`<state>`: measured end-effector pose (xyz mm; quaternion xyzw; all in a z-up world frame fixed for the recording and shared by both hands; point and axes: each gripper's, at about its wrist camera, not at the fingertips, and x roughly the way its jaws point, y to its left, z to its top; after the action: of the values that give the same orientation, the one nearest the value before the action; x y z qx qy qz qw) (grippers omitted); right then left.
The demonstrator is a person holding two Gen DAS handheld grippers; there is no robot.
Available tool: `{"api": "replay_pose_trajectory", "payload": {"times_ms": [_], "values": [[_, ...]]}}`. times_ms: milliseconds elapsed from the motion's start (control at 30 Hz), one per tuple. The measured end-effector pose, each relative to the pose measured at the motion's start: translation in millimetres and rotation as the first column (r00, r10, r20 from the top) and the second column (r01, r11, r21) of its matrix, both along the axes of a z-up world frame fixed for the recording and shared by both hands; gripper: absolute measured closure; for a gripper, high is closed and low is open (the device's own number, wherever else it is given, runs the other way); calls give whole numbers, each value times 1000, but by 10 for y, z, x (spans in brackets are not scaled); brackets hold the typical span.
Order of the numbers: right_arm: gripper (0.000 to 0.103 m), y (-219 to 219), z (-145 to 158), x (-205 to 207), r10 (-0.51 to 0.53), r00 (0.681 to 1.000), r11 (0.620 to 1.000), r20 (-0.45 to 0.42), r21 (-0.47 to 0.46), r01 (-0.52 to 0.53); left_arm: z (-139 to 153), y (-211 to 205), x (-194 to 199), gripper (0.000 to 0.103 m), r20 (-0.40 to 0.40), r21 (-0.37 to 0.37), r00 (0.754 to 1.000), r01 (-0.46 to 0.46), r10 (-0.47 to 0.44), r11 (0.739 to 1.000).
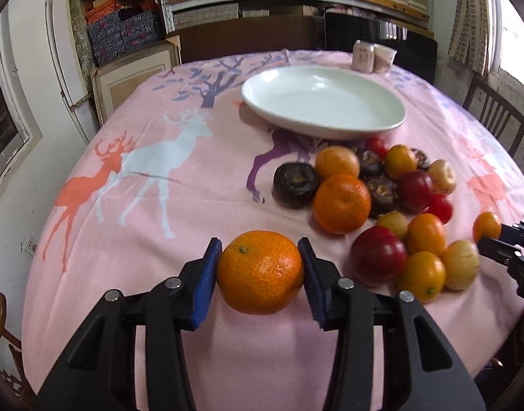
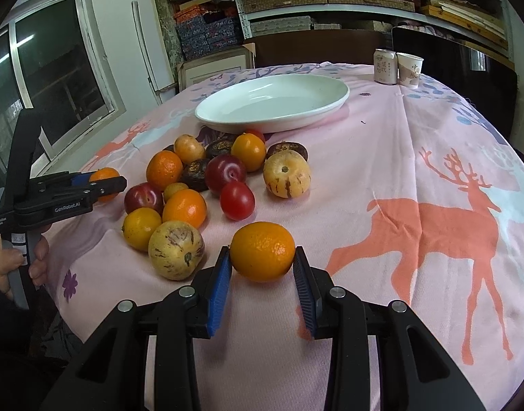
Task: Organize fruits
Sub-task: 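Carry both citrus fruits over the white plate and open both tools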
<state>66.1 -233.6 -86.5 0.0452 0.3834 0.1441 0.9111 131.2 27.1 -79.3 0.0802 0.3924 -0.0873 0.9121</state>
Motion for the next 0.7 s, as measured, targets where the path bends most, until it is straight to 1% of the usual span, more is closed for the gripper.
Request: {"api": "replay_pose_trajectory", "payload": {"times_ms": [133, 200, 233, 300, 367, 433, 500, 533, 633, 700], "values": [[66, -60, 314, 0, 20, 999, 1000, 45, 0, -20, 350, -13, -132, 58, 86, -22, 996, 26, -24, 999], [66, -133, 532, 105, 25, 997, 1000, 70, 3, -25, 519, -67, -111, 58, 118, -28, 992, 50, -46, 998], [66, -167, 654, 194, 21, 996, 1000, 87, -10, -20, 612, -106, -61, 58, 133, -30, 989, 62, -58, 998], [66, -239, 885, 408, 11, 992, 1000, 126, -21, -8, 782, -193, 128, 58, 146, -48, 986, 86, -78, 995], [66, -292, 1128, 709, 5, 985, 999, 173, -33, 0, 915, -325, 369, 58, 150, -60, 983, 114, -104, 992], [66, -315, 1256, 1071, 3, 983, 999, 185, -40, 4, 985, -472, 704, 58, 145, -68, 982, 133, -123, 989], [66, -298, 1257, 1502, 1, 984, 998, 179, -64, 10, 958, -586, 1104, 58, 119, -89, 985, 138, -127, 986], [66, -279, 1205, 1733, 11, 987, 998, 158, -67, 0, 902, -646, 1368, 58, 96, -99, 988, 133, -123, 986], [66, -219, 925, 2367, 25, 996, 999, 83, -46, -21, 627, -783, 2071, 58, -1, -133, 994, 106, -107, 985], [66, -217, 674, 2736, 20, 1000, 1000, 22, -20, -20, 407, -889, 2445, 58, -64, -133, 992, 96, -105, 986]]}}
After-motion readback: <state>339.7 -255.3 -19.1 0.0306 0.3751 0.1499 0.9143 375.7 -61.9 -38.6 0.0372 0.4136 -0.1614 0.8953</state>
